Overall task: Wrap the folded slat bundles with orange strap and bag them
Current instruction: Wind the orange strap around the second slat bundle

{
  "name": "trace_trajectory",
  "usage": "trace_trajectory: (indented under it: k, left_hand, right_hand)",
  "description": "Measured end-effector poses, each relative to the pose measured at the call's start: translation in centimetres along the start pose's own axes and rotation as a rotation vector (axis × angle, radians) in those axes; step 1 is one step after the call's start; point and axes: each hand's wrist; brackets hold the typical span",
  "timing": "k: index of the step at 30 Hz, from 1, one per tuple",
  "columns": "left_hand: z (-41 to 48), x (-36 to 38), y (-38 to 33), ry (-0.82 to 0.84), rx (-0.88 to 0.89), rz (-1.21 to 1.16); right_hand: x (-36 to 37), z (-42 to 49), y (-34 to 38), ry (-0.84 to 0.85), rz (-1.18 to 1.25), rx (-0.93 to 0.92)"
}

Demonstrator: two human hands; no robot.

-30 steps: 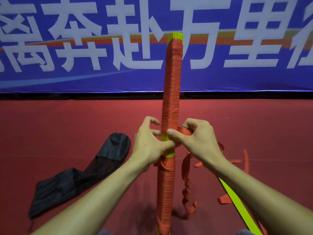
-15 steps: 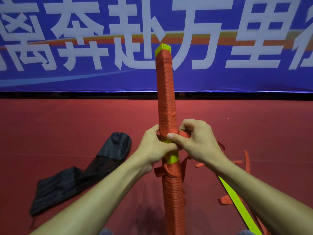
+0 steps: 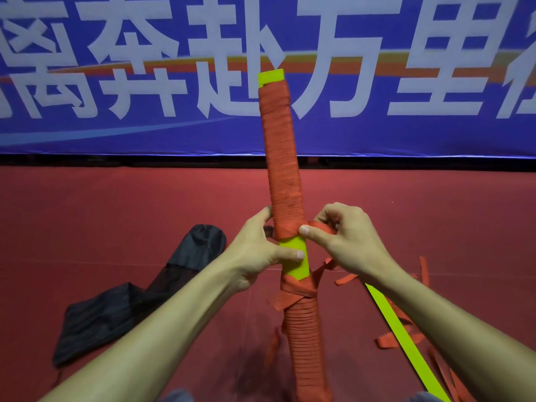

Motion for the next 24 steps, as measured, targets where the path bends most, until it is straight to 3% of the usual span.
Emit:
trace_trajectory:
  k: [9,15,24]
  left_hand:
    - [-0.2,-1.1,0.1,0.234,-0.035,-0.077]
    - [-0.1,-1.0,0.6,0.186,0.013,-0.055]
    - [-0.1,-0.1,0.6,0.001,0.006,-0.054]
  right_hand:
    - [-0.5,0.2,-0.8,-0.025,0.014,0.025]
    - [-0.2,0.1,-0.6,0.027,-0.018,-0.024]
    - [-0.8,0.2,-0.7,0.041,-0.015,0.085]
Point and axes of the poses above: each hand's wrist, its own z-axis towards the middle knuckle, its own x-axis out of the palm, y = z × x, and after that the axes turned 3 degrees about -z, right-handed
